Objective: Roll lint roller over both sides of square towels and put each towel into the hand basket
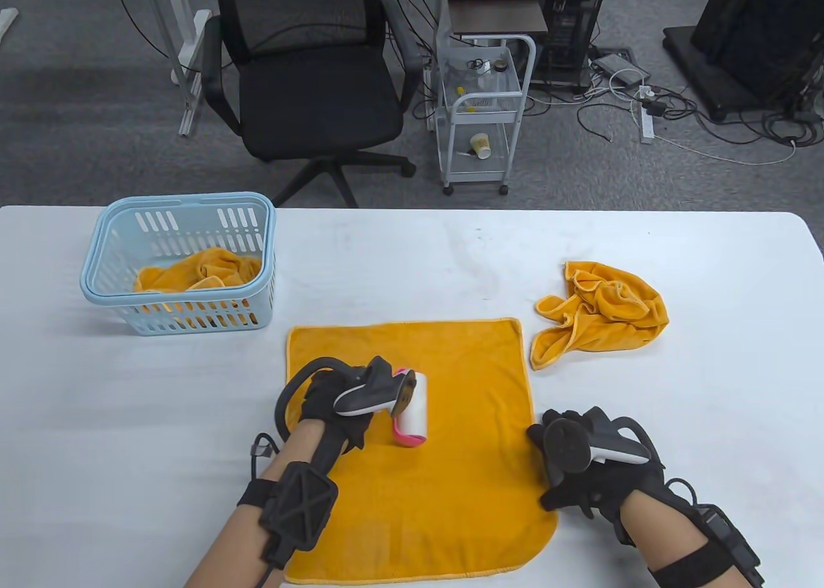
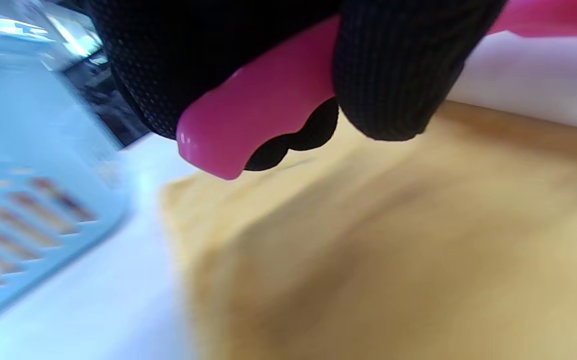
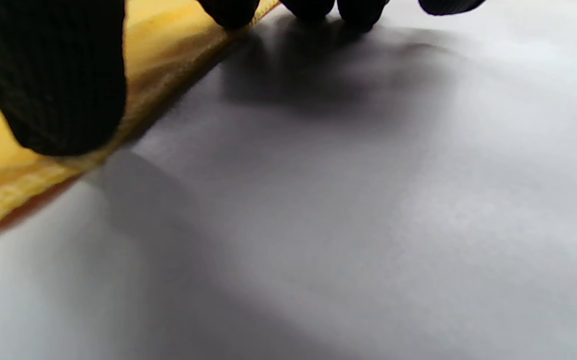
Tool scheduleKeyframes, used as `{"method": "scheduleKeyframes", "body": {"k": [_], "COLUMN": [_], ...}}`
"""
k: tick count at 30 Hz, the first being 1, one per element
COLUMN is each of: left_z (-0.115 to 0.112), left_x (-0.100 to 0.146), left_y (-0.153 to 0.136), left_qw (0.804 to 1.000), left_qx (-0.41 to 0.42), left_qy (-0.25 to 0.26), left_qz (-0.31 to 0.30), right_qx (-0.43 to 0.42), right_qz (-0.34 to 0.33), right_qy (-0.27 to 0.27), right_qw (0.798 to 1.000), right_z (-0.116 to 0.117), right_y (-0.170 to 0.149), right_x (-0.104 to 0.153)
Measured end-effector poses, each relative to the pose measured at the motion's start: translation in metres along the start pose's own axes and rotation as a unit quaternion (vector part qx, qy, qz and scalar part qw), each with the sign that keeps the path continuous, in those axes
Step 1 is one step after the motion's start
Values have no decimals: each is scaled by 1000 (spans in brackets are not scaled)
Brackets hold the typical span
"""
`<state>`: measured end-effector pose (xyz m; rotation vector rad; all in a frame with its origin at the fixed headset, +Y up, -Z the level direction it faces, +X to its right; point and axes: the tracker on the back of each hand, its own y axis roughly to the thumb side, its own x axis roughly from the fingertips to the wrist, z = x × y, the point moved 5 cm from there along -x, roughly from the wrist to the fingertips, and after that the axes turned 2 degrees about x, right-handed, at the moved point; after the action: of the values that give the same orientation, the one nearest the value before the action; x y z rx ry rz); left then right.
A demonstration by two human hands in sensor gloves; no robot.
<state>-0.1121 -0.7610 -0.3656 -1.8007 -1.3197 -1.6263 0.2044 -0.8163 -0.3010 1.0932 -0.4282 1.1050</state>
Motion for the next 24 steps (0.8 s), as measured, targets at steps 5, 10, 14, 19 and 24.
{"method": "scheduleKeyframes", "body": {"k": [5,10,14,19,24], "left_z": [-33,-29,-1,31,28], "left_x": [12,24,27,34,34], "left_y": [-55,-59,-8,56,83], "left_qw": [993,997,993,984,982], "left_qx": [-63,33,100,106,90], "left_qy": [-61,-54,-10,31,21], "left_qz": [73,38,-58,-140,-163], "right_qx": [1,2,1,0,0], "right_qz": [-1,-1,0,0,0], "right_qy": [0,0,0,0,0], "right_qw": [1000,1000,1000,1000,1000], "right_z": [0,0,0,0,0], "right_y": [0,0,0,0,0], "right_x": [0,0,0,0,0]}}
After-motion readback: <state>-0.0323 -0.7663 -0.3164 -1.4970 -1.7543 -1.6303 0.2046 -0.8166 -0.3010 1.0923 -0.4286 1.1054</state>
